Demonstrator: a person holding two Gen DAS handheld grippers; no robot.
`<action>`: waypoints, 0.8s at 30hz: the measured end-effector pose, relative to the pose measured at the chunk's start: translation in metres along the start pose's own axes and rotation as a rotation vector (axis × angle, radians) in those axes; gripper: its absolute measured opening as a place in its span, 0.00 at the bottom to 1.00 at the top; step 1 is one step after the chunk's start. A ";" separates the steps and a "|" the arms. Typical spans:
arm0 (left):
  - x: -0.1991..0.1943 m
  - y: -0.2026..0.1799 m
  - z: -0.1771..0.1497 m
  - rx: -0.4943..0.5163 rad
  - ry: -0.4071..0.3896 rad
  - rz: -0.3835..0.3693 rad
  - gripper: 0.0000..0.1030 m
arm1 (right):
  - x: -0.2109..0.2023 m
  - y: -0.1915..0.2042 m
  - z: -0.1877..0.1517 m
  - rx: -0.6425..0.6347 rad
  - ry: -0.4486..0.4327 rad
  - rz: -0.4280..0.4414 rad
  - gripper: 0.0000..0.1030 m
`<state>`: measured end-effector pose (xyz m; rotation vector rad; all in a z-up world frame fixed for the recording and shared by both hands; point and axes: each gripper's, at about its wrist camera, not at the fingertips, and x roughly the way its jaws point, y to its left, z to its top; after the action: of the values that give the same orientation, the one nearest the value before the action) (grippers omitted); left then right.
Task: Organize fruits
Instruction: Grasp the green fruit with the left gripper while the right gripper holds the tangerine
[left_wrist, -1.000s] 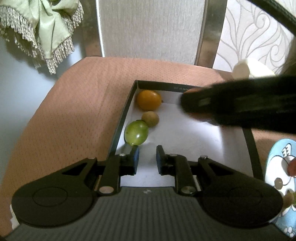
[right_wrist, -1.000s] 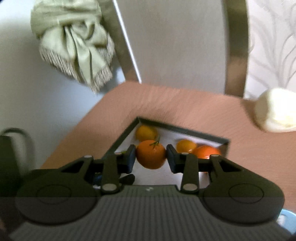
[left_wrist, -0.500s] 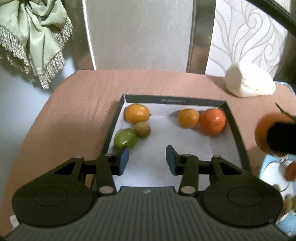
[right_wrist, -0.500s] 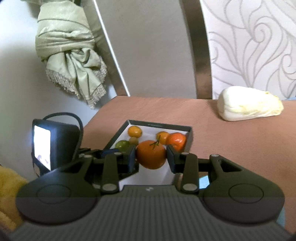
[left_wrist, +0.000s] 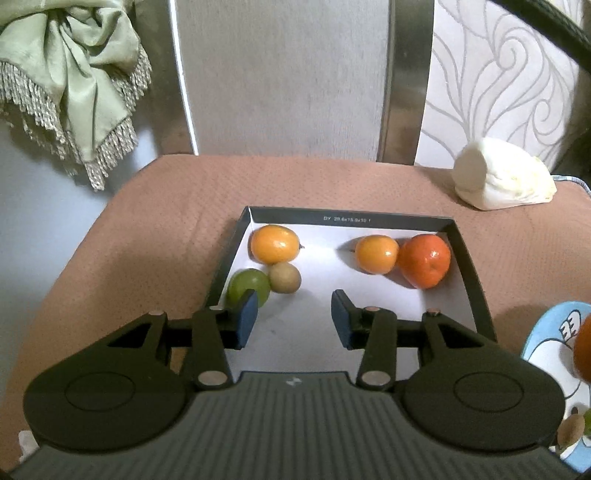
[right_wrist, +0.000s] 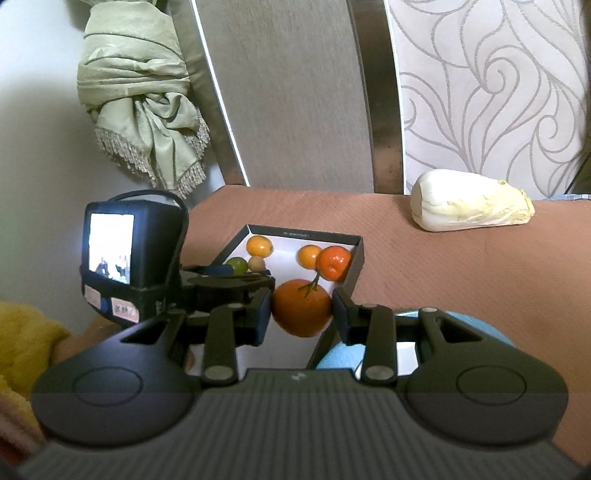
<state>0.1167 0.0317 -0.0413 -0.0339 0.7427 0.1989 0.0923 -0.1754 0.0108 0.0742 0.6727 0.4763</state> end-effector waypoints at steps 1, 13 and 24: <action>0.000 -0.001 0.000 0.003 -0.003 0.007 0.49 | -0.001 0.000 -0.001 0.002 0.001 -0.001 0.38; 0.002 -0.007 -0.003 -0.017 0.011 0.007 0.54 | -0.008 0.005 -0.006 -0.005 0.009 -0.005 0.38; 0.017 0.003 -0.002 -0.047 0.059 0.098 0.54 | -0.012 0.003 -0.008 0.016 0.008 -0.026 0.38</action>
<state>0.1271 0.0368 -0.0543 -0.0488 0.7995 0.3098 0.0780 -0.1792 0.0124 0.0783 0.6849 0.4470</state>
